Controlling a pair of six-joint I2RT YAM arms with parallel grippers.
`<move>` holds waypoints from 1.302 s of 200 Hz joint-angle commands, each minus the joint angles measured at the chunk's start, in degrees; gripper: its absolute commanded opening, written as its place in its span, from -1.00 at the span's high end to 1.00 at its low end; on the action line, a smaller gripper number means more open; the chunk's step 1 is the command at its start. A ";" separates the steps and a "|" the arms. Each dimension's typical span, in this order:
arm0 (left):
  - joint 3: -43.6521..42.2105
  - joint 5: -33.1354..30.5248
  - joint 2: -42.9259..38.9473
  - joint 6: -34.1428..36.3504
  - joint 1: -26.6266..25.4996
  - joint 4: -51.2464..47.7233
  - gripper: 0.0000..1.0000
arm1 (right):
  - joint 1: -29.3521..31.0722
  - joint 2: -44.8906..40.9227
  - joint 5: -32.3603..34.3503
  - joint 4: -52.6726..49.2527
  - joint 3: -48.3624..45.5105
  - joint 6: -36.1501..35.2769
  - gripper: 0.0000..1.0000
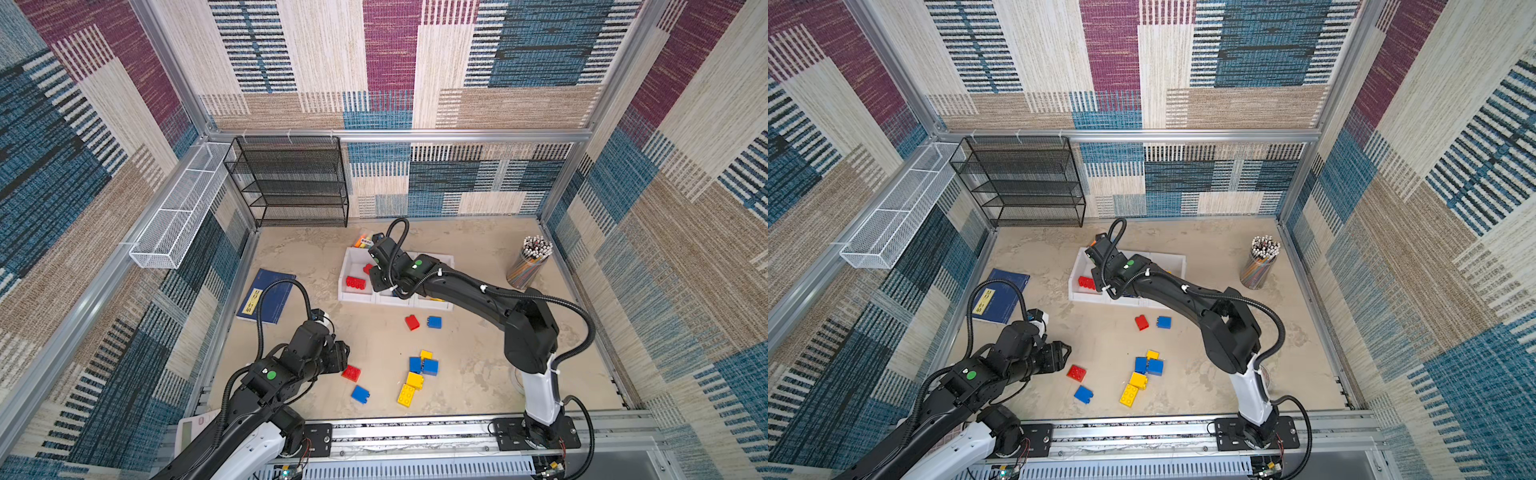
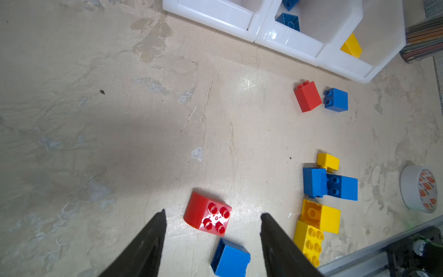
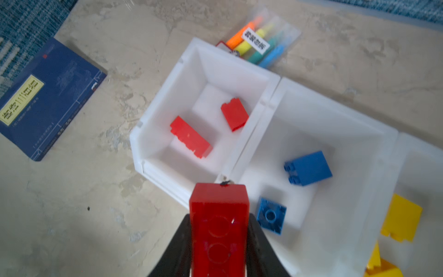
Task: Sort the legos into containers by color
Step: 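Carry the tall red brick into the red compartment and release, then withdraw the right gripper from the bin while the left gripper moves over a red brick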
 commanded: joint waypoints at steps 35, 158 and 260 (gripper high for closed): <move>-0.21 0.17 -1.69 -1.79 0.14 -1.57 -0.32 | -0.92 16.64 -2.95 -2.83 22.47 -4.03 0.39; -1.28 1.21 -2.78 -2.97 0.08 -1.91 -0.32 | -1.27 22.55 -4.26 -4.34 30.58 -2.77 -0.31; -1.71 1.84 -2.78 -3.00 0.10 -1.98 -0.32 | -1.19 11.16 -5.24 -1.65 19.86 -1.70 -0.32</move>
